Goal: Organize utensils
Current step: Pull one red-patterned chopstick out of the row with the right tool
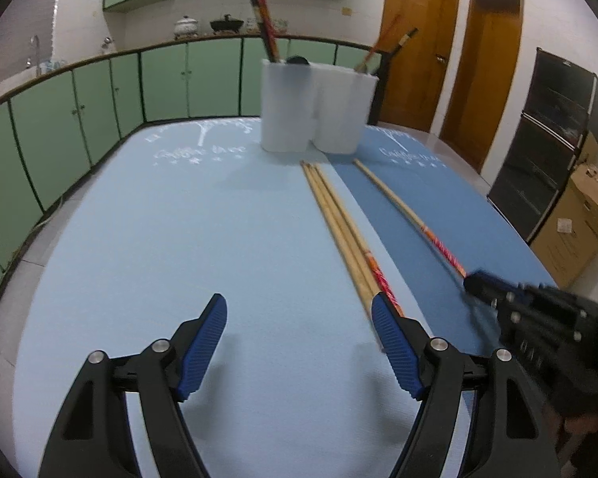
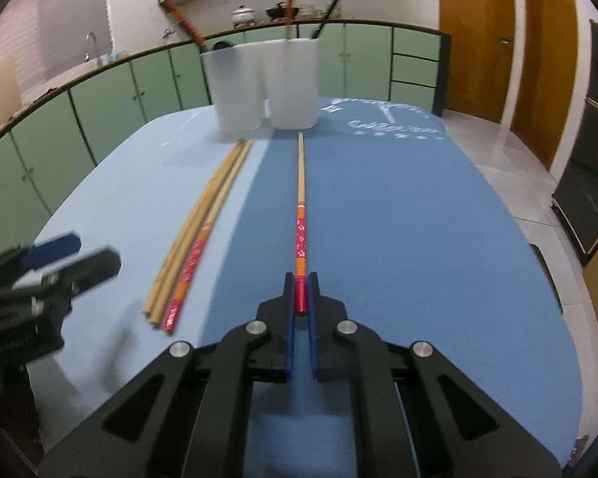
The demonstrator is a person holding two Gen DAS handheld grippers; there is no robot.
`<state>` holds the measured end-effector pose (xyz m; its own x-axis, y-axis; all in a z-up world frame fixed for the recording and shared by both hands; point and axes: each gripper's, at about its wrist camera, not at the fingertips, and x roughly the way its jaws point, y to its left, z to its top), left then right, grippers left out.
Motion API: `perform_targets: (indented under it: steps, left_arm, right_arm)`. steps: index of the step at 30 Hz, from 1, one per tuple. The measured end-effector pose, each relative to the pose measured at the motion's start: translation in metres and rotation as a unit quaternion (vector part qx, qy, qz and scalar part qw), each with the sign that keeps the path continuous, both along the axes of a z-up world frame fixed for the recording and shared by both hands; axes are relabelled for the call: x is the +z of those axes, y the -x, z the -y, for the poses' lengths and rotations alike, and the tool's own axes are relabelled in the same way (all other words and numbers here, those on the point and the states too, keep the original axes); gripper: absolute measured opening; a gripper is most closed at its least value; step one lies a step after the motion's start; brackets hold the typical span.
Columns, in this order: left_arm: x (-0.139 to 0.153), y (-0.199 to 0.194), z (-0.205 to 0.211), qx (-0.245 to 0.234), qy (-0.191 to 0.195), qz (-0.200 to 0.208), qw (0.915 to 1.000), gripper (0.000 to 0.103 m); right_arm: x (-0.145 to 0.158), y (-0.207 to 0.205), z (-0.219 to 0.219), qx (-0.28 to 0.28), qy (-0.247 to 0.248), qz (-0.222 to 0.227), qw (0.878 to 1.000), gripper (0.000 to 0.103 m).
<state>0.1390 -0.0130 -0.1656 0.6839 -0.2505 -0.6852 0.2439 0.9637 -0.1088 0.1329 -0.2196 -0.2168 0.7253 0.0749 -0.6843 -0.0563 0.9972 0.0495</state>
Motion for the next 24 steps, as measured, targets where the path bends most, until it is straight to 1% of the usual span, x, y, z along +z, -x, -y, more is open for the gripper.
perform_targets:
  steps: [4, 9, 11, 16, 20, 24]
  left_arm:
    - [-0.007, 0.001, 0.009, -0.009, -0.001, -0.015, 0.9999, 0.074]
    - [-0.012, 0.001, 0.017, -0.016, -0.016, -0.021, 0.9995, 0.074]
    - [-0.015, 0.000, 0.018, -0.011, -0.022, -0.026, 0.9994, 0.074]
    - [-0.016, -0.002, 0.011, 0.005, -0.011, -0.034, 0.9993, 0.071]
    - [-0.016, -0.002, 0.012, 0.007, -0.015, -0.033, 0.9993, 0.071]
    - [-0.015, 0.000, 0.011, 0.008, -0.001, -0.034, 0.9994, 0.071]
  right_arm:
    - [0.000, -0.001, 0.006, -0.005, -0.008, 0.001, 1.000, 0.005]
    - [-0.001, 0.000, 0.004, -0.001, -0.010, 0.005, 1.000, 0.005]
    - [-0.001, -0.001, 0.006, -0.003, -0.013, 0.004, 1.000, 0.005]
    - [0.000, -0.002, 0.008, -0.006, -0.017, 0.005, 1.000, 0.005]
    - [-0.001, -0.001, 0.005, -0.002, -0.016, 0.004, 1.000, 0.005]
    - [0.001, 0.000, 0.004, 0.000, -0.015, 0.006, 1.000, 0.005]
